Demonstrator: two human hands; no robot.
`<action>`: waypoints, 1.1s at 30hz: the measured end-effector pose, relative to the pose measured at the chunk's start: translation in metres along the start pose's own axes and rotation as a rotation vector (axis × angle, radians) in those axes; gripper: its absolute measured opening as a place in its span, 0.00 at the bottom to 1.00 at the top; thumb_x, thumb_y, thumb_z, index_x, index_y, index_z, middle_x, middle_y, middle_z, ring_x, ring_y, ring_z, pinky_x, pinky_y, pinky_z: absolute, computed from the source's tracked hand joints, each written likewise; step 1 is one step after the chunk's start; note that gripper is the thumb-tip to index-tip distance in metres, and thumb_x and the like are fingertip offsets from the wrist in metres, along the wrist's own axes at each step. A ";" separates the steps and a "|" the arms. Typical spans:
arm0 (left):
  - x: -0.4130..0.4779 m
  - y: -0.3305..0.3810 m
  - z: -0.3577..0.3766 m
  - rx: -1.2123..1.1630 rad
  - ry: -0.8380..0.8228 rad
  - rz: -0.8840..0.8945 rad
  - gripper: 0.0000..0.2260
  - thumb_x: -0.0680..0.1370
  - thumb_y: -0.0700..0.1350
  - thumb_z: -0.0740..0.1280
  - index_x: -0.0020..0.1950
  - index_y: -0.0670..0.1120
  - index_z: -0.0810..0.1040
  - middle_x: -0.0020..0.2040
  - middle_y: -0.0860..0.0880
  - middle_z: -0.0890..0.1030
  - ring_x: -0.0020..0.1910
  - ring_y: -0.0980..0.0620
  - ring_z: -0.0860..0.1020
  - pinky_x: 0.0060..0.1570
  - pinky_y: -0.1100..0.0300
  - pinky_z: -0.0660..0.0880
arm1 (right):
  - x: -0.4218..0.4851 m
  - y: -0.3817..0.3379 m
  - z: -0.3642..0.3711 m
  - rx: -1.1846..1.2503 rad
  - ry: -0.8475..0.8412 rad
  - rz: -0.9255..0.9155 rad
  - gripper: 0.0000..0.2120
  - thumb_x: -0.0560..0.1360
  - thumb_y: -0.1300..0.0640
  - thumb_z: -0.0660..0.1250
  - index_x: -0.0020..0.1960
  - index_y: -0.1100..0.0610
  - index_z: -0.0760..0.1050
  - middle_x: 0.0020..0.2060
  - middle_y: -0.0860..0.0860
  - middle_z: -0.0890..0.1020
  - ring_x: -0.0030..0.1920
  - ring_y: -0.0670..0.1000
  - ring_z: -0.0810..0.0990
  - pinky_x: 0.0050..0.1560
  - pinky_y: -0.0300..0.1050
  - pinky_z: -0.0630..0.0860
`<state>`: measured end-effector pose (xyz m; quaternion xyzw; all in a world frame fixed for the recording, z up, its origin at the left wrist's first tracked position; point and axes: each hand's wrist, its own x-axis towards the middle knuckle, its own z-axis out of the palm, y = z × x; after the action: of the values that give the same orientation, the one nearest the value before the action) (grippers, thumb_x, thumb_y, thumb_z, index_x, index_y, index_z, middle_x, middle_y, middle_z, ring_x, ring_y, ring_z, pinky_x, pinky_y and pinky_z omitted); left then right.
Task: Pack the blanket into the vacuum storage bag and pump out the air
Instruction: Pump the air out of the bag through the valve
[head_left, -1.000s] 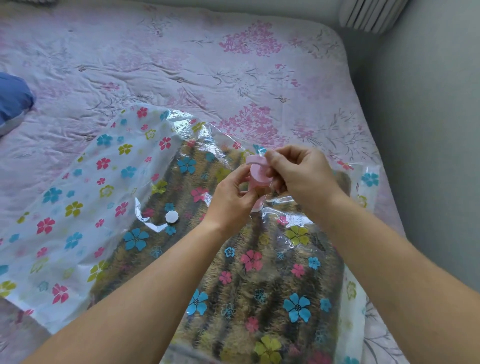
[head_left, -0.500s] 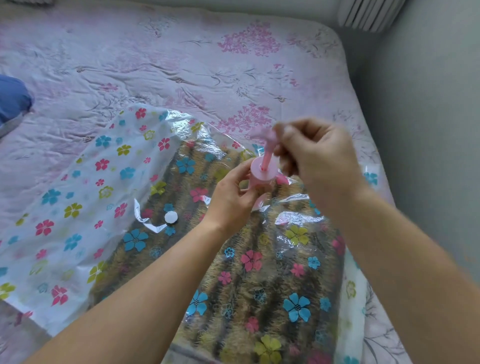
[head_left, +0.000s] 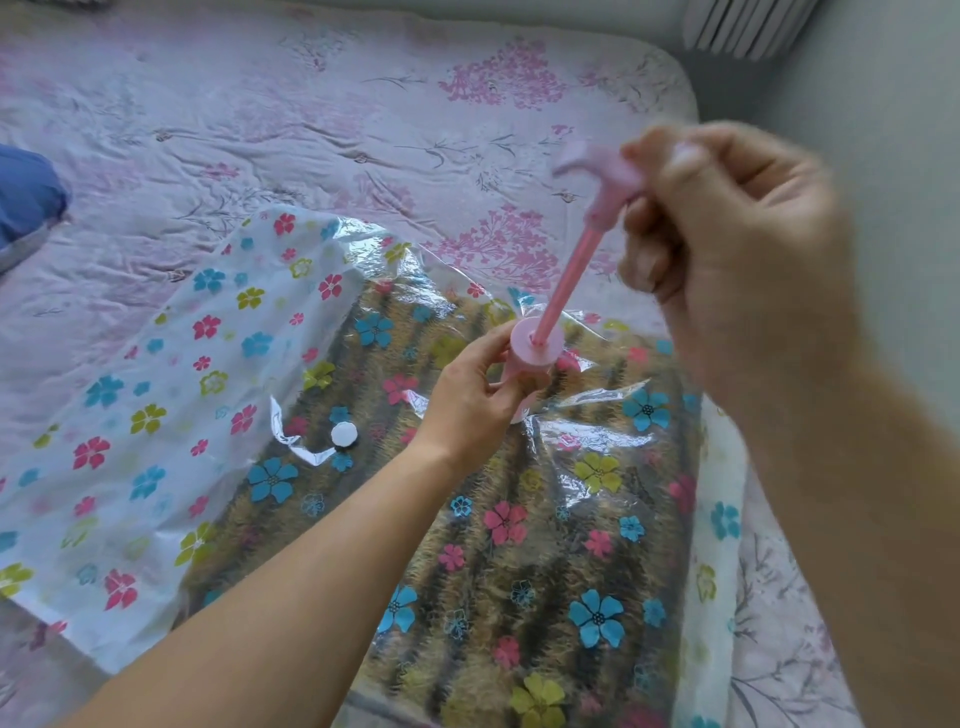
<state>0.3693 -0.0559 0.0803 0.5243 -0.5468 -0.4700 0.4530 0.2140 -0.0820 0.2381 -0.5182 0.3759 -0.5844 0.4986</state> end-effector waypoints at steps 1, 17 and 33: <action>-0.001 0.000 0.001 -0.009 0.012 0.004 0.21 0.78 0.37 0.73 0.70 0.50 0.80 0.65 0.51 0.83 0.53 0.71 0.81 0.50 0.78 0.73 | -0.005 0.015 0.001 -0.044 0.008 0.057 0.08 0.78 0.60 0.70 0.40 0.59 0.81 0.27 0.50 0.80 0.22 0.48 0.72 0.24 0.38 0.69; -0.002 -0.003 -0.002 -0.006 -0.012 -0.010 0.19 0.79 0.38 0.73 0.66 0.56 0.80 0.55 0.67 0.84 0.53 0.69 0.82 0.51 0.78 0.73 | 0.001 -0.001 -0.001 0.065 -0.085 0.011 0.07 0.77 0.58 0.72 0.41 0.59 0.83 0.29 0.53 0.81 0.22 0.48 0.72 0.26 0.39 0.69; -0.002 -0.003 -0.002 0.014 -0.016 -0.001 0.19 0.79 0.38 0.73 0.69 0.50 0.80 0.59 0.60 0.84 0.53 0.70 0.81 0.51 0.79 0.72 | -0.001 -0.001 -0.005 0.017 -0.047 0.022 0.07 0.77 0.59 0.71 0.41 0.60 0.83 0.29 0.52 0.82 0.23 0.48 0.73 0.26 0.38 0.70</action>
<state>0.3719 -0.0542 0.0772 0.5240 -0.5534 -0.4708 0.4444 0.2094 -0.0814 0.2383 -0.5234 0.3651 -0.5697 0.5180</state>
